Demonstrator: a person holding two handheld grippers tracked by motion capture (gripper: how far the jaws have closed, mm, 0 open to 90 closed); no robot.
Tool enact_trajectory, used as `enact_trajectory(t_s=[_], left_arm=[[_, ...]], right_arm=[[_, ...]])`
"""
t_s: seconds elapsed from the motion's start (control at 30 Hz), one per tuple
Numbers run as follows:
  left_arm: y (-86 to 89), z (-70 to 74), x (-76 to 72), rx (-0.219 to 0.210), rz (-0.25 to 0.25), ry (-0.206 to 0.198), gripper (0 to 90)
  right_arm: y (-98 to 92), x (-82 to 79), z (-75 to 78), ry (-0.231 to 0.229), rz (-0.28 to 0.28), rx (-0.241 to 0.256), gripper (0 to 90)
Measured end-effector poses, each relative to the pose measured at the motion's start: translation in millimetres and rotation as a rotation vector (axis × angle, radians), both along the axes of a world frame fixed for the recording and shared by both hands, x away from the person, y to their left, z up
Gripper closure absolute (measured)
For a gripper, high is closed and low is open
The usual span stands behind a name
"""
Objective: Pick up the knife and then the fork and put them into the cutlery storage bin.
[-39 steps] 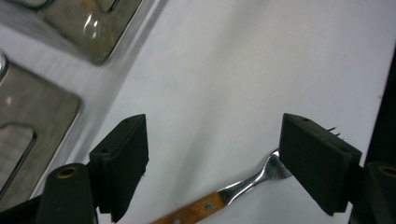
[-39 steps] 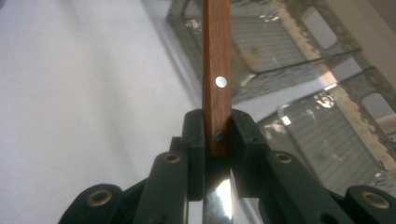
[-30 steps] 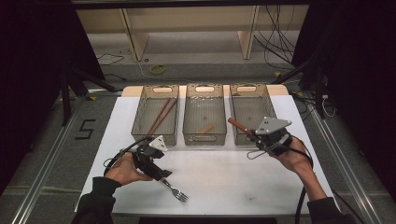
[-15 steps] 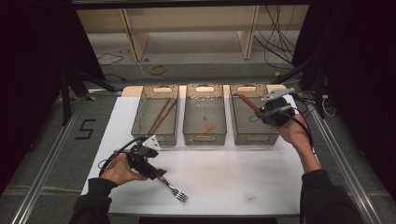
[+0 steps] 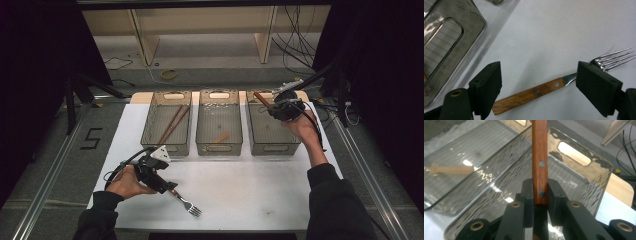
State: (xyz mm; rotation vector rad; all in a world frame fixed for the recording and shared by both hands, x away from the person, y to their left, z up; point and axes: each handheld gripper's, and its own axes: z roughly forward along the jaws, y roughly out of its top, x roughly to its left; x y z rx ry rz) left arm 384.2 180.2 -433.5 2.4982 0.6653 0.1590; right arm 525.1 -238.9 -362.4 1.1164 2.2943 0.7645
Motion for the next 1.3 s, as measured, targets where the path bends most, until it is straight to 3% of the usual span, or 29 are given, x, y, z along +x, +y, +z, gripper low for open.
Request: enact_trajectory(t_s=[0.43, 0.9, 1.03, 1.3], left_arm=[[3.8, 1.0, 0.0, -0.023, -0.008, -0.004, 20.6], [3.8, -0.4, -1.1, -0.027, -0.014, -0.005, 20.6], [4.0, -0.9, -1.1, -0.034, -0.014, -0.008, 20.6], [6.0, -0.7, -1.0, -0.037, -0.013, -0.013, 20.5]], right_arm=[[-0.8, 17.5, -14.3, 0.036, -0.066, -0.007, 77.4], [5.4, 29.7, -32.7, 0.083, -0.087, -0.015, 76.1], [8.7, 32.5, -36.8, 0.086, -0.093, -0.032, 58.1], [9.8, 22.6, -27.5, 0.063, -0.072, 0.044, 40.4]])
